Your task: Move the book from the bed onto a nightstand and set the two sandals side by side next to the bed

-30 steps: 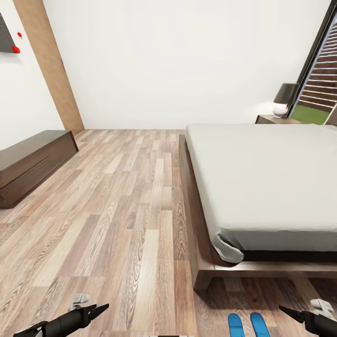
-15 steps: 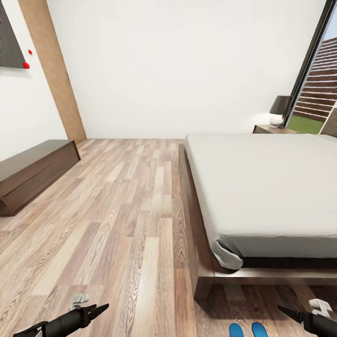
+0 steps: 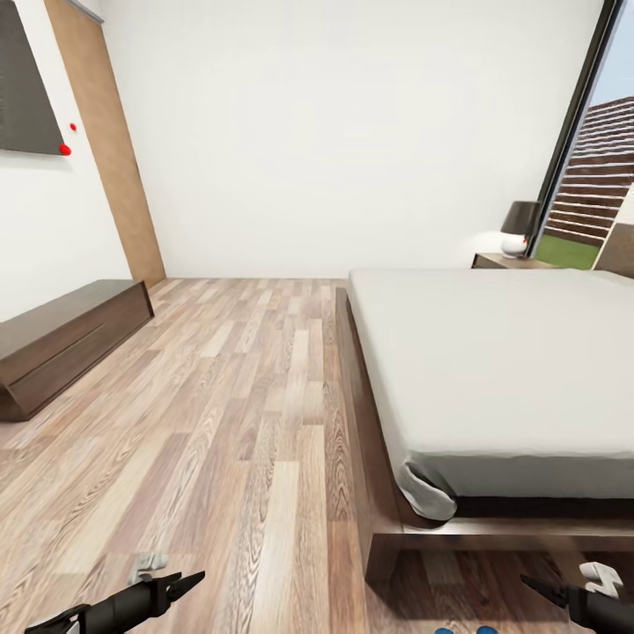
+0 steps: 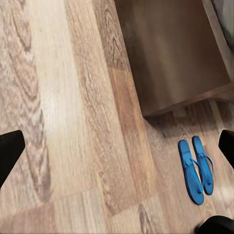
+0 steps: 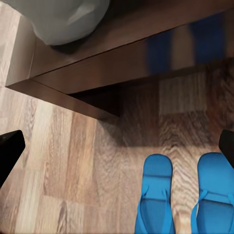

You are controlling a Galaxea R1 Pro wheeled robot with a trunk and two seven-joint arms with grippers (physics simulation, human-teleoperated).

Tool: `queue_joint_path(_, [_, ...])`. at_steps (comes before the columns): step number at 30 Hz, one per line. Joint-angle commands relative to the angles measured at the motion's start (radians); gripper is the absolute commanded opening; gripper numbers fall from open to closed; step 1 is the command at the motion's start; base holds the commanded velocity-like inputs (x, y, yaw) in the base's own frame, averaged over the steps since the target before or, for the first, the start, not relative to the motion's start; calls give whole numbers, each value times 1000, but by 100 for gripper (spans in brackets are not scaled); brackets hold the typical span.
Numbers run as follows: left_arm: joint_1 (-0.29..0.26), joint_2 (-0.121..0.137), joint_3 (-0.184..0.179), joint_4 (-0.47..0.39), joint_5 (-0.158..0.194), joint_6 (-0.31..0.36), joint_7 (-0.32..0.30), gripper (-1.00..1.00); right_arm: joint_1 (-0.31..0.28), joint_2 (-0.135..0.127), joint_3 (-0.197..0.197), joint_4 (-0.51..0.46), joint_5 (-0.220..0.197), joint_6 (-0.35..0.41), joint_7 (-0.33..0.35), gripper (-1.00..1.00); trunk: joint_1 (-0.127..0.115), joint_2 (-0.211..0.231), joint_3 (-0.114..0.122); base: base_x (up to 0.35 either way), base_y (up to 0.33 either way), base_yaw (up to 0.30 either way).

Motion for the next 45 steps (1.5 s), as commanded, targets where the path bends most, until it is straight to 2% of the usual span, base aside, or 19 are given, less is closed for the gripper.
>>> queue_joint_path(1, [-1,0,8,0,-10,0,-4,100,-1,0,9,3,-8,-1,5,100,-1,0,3,0,0,0])
queue_joint_path(16, [-1,0,8,0,-11,0,-4,100,-2,3,9,3,-8,-1,5,100,-7,4,61,0,0,0])
queue_joint_path(33, [-1,0,8,0,-11,0,-4,100,-1,4,9,3,-8,-1,5,100,-73,123,114,0,0,0])
queue_joint_path(45, [-1,1,9,0,-10,0,-4,100,-1,4,9,3,-8,-1,5,100,-73,123,114,-5,0,0])
